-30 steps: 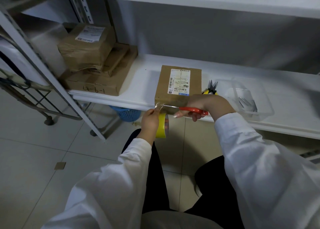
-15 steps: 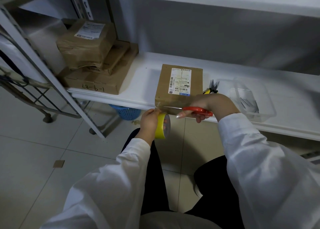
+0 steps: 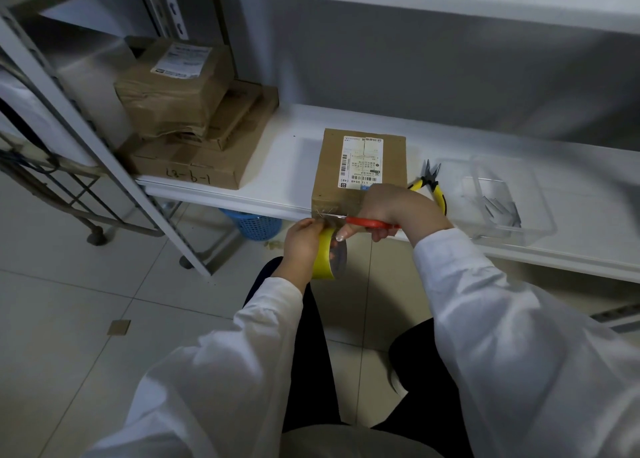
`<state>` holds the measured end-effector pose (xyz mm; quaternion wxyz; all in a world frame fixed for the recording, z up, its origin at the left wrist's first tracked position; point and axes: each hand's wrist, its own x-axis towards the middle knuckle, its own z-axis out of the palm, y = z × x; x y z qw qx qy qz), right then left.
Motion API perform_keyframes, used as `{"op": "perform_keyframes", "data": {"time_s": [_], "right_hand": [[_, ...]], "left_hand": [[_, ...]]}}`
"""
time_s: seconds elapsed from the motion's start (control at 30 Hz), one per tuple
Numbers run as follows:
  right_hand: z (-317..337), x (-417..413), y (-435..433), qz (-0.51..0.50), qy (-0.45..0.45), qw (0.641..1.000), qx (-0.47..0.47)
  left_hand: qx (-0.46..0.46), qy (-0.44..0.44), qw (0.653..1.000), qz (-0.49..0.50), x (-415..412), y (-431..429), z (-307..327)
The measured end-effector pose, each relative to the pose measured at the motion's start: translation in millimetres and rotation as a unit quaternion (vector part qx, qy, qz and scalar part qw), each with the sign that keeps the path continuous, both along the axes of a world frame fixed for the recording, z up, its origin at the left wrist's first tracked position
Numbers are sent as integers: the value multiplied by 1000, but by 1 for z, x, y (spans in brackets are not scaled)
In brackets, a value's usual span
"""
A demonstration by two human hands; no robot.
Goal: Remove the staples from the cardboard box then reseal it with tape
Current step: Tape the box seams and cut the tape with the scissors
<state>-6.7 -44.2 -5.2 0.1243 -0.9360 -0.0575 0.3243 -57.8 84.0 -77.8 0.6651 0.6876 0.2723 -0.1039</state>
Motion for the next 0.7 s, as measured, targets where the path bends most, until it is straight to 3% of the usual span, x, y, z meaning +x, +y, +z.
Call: {"op": "perform_keyframes", "data": {"time_s": [0.13, 0.4, 0.7], "right_hand": [[-3, 2, -2, 14, -16, 1000, -5], [-7, -7, -2, 48, -59, 996, -37], [16, -8, -2, 80, 60, 990, -98]], "left_hand": [[-22, -30, 999, 27, -4, 2, -3], [48, 9, 998, 36, -7, 10, -14], [36, 16, 996, 79, -10, 9, -13]]}}
